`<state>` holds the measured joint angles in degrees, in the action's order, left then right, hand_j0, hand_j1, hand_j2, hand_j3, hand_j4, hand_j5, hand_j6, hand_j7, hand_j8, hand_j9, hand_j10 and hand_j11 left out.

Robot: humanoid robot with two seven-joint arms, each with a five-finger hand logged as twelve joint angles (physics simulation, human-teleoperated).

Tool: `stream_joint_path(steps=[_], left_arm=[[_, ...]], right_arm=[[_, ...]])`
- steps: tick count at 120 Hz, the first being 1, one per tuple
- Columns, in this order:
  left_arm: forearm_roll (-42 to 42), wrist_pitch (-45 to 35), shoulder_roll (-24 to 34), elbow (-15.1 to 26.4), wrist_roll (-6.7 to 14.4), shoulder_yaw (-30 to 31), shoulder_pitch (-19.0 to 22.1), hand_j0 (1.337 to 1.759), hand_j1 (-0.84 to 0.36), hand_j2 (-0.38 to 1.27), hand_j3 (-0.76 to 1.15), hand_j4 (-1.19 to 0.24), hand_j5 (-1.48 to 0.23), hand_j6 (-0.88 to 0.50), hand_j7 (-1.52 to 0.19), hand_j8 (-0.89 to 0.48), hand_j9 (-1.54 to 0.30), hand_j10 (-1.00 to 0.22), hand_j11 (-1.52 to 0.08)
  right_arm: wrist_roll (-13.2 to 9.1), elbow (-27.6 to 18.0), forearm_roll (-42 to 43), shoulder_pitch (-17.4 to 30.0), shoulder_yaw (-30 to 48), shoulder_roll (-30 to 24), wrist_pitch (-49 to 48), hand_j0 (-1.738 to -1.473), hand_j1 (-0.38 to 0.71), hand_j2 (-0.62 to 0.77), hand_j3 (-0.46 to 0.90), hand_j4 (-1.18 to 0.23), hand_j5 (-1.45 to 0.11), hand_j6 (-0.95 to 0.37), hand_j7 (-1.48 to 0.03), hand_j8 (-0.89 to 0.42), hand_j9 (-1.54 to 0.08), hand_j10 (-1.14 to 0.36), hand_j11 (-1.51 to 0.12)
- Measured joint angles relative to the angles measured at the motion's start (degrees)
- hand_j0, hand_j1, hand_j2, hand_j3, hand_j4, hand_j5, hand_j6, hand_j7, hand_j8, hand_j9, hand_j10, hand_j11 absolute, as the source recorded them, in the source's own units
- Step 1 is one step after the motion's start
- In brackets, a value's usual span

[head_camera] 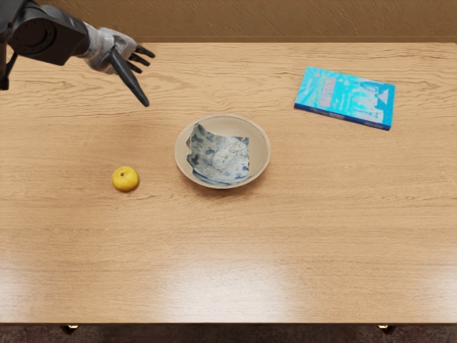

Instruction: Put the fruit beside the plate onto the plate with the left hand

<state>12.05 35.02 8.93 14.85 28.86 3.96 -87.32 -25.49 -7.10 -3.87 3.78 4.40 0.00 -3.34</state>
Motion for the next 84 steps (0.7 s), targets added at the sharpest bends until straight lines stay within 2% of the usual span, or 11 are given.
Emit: stream_joint_path(steps=[8,19,25,36,50,59,70,84], left_arm=[[3.0,0.0,-1.0,0.0,2.7,0.3,-1.3,1.658,0.33,0.00,0.00,-0.02,-0.02,-0.02,-0.02,-0.02,-0.02,-0.02,-0.02],[7.0,0.0,-1.8,0.0,4.6,0.6,-2.3,1.658,0.33,0.00,0.00,-0.02,-0.02,-0.02,-0.02,-0.02,-0.02,-0.02,-0.02],[8.4,0.0,-3.2,0.0,5.2,1.2,-2.5,1.658,0.33,0.00,0.00,-0.02,-0.02,-0.02,-0.02,-0.02,-0.02,-0.02,-0.02],[9.3,0.0,-6.2,-0.1,5.7,3.8,-5.2,1.658,0.33,0.00,0.00,-0.02,-0.02,-0.02,-0.02,-0.02,-0.02,-0.02,-0.02],[9.0,0.0,-6.5,0.6,6.0,6.8,-8.0,1.658,0.33,0.00,0.00,-0.02,-0.02,-0.02,-0.02,-0.02,-0.02,-0.02,-0.02],[8.3,0.0,-4.5,5.5,6.1,10.4,-11.0,1.658,0.33,0.00,0.00,-0.02,-0.02,-0.02,-0.02,-0.02,-0.02,-0.02,-0.02],[4.2,0.0,-0.7,15.7,6.1,17.2,-15.3,1.658,0.33,0.00,0.00,-0.02,-0.02,-0.02,-0.02,-0.02,-0.02,-0.02,-0.02],[0.9,0.0,0.6,24.9,6.1,22.7,-15.8,1.658,0.33,0.00,0.00,-0.02,-0.02,-0.02,-0.02,-0.02,-0.02,-0.02,-0.02]], right_arm=[[0.0,0.0,0.0,0.0,0.0,0.0,0.0,-1.658,-0.35,0.00,0.00,0.00,0.00,0.00,0.00,0.00,0.00,0.00,0.00],[0.0,0.0,0.0,0.0,0.0,0.0,0.0,-1.658,-0.35,0.00,0.00,0.00,0.00,0.00,0.00,0.00,0.00,0.00,0.00],[0.0,0.0,0.0,0.0,0.0,0.0,0.0,-1.658,-0.35,0.00,0.00,0.00,0.00,0.00,0.00,0.00,0.00,0.00,0.00],[0.0,0.0,0.0,0.0,0.0,0.0,0.0,-1.658,-0.35,0.00,0.00,0.00,0.00,0.00,0.00,0.00,0.00,0.00,0.00],[0.0,0.0,0.0,0.0,0.0,0.0,0.0,-1.658,-0.35,0.00,0.00,0.00,0.00,0.00,0.00,0.00,0.00,0.00,0.00],[0.0,0.0,0.0,0.0,0.0,0.0,0.0,-1.658,-0.35,0.00,0.00,0.00,0.00,0.00,0.00,0.00,0.00,0.00,0.00],[0.0,0.0,0.0,0.0,0.0,0.0,0.0,-1.658,-0.35,0.00,0.00,0.00,0.00,0.00,0.00,0.00,0.00,0.00,0.00],[0.0,0.0,0.0,0.0,0.0,0.0,0.0,-1.658,-0.35,0.00,0.00,0.00,0.00,0.00,0.00,0.00,0.00,0.00,0.00]])
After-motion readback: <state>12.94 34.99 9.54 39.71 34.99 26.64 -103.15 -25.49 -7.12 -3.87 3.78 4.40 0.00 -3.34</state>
